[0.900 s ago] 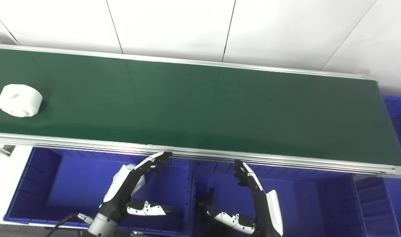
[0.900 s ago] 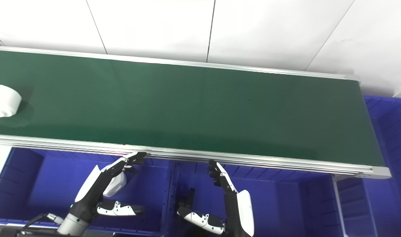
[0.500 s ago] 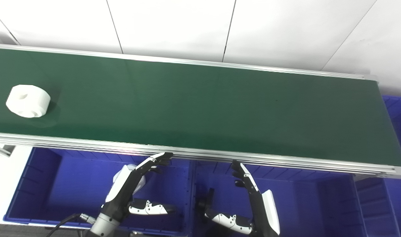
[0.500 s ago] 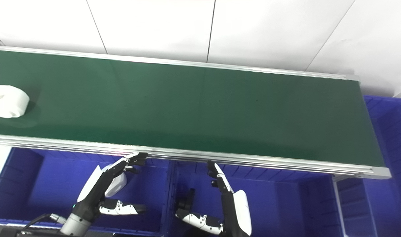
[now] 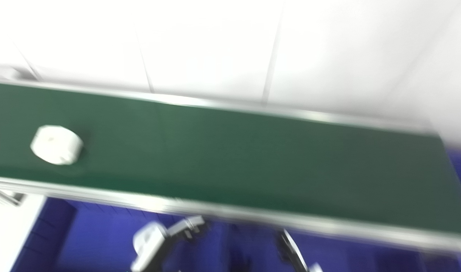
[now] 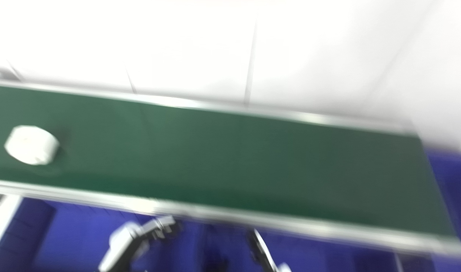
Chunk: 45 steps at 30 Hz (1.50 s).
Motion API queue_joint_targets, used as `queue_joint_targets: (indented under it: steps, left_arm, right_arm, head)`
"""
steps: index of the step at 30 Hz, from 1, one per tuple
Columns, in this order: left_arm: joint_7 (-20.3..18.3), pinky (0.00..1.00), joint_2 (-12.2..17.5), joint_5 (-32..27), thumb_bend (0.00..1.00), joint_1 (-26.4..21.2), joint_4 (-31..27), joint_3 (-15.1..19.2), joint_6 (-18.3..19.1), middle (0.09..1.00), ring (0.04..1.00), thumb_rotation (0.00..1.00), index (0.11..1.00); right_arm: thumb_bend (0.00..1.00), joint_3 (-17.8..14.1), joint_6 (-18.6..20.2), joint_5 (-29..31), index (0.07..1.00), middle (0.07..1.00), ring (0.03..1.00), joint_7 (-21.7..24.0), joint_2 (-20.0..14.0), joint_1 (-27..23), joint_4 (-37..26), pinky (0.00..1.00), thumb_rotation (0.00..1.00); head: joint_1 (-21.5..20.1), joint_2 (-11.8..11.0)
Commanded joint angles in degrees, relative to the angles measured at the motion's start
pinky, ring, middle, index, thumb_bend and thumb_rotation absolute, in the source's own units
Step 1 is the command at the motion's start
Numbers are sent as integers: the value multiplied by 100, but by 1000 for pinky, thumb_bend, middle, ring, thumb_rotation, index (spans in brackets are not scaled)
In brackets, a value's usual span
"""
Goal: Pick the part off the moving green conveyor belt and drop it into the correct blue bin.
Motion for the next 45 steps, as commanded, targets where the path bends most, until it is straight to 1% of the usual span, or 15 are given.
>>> queue_joint_targets:
  steps: [1, 7, 12, 15, 18, 20, 21, 24, 28, 34, 38, 39, 41, 43, 45]
  left_arm:
    - [121, 611, 8, 131, 792, -51, -48, -15, -179, 761, 705, 458, 761]
    - [188, 605, -21, 153, 804, -104, 15, -42, -179, 747, 694, 476, 745]
    - [242, 594, 70, -127, 808, -94, -187, -111, -180, 747, 695, 487, 743]
    - [221, 580, 163, -335, 816, -69, -616, -84, -180, 745, 692, 501, 741]
    - [98, 593, 251, -436, 835, 12, -1224, 148, -178, 743, 704, 492, 726]
    - [84, 609, 325, -416, 846, -13, -1616, 346, -178, 742, 713, 473, 720]
    - [93, 616, 359, -386, 838, -39, -1796, 446, -178, 739, 710, 464, 711]
    - [-263, 629, 537, -490, 848, -111, -2367, 1034, -176, 746, 718, 498, 721]
    - [-953, 648, 720, -507, 826, -235, -2756, 1848, -129, 771, 739, 524, 747]
    - [-1899, 669, 881, -727, 895, -526, -2936, 2865, 403, 786, 757, 554, 782]
    - [-2449, 723, 892, -756, 868, -732, -2875, 3284, 694, 825, 797, 536, 826]
    - [-2574, 736, 904, -722, 831, -810, -2828, 3378, 767, 839, 808, 515, 841]
    - [-2833, 737, 933, -677, 808, -996, -2762, 3542, 1061, 849, 811, 501, 852]
    - [-3071, 753, 925, -645, 785, -1143, -2747, 3681, 1399, 866, 830, 443, 864]
    - [-3279, 770, 1004, -576, 779, -1472, -2419, 3811, 1675, 876, 844, 403, 872]
  right_arm:
    - [942, -13, -412, 23, 936, 883, 865, -51, 11, -9, -55, 792, 410]
    - [927, -42, -385, 48, 950, 894, 887, 2, 8, -33, -41, 845, 407]
    - [925, -47, -405, -4, 964, 898, 887, 2, 11, -48, -49, 878, 424]
    - [922, -50, -378, 4, 964, 898, 888, 13, 21, -38, -68, 890, 419]
    - [924, -52, -416, -41, 957, 891, 878, -38, 44, -58, -21, 849, 420]
    - [925, -49, -411, -46, 958, 890, 875, -33, 54, -69, -12, 849, 426]
    - [923, -47, -405, -40, 964, 896, 884, -24, 58, -72, -12, 880, 430]
    - [922, -35, -389, -22, 967, 898, 889, -15, 103, -90, 5, 894, 424]
    - [928, -29, -458, -33, 960, 897, 885, -65, 168, -135, 86, 866, 412]
    - [928, -9, -461, -142, 957, 891, 875, -98, 218, -187, 105, 852, 417]
    - [927, -8, -477, -156, 958, 895, 873, -112, 237, -222, 128, 851, 409]
    - [926, -6, -486, -168, 959, 896, 874, -120, 235, -232, 135, 849, 412]
    - [926, -5, -498, -178, 958, 895, 875, -128, 233, -258, 142, 848, 410]
    - [927, -8, -506, -171, 957, 896, 881, -129, 235, -282, 156, 870, 407]
    - [926, -7, -577, -169, 956, 896, 880, -153, 229, -322, 203, 866, 403]
  head:
    - [84, -49]
    - [139, -97]
    - [125, -58]
    - [156, -47]
    - [202, -36]
    - [200, -31]
    - [200, -31]
    - [169, 26]
    - [169, 71]
    - [211, 143]
    - [282, 237]
    - [282, 237]
    - [315, 290]
    - [339, 307]
    - [345, 347]
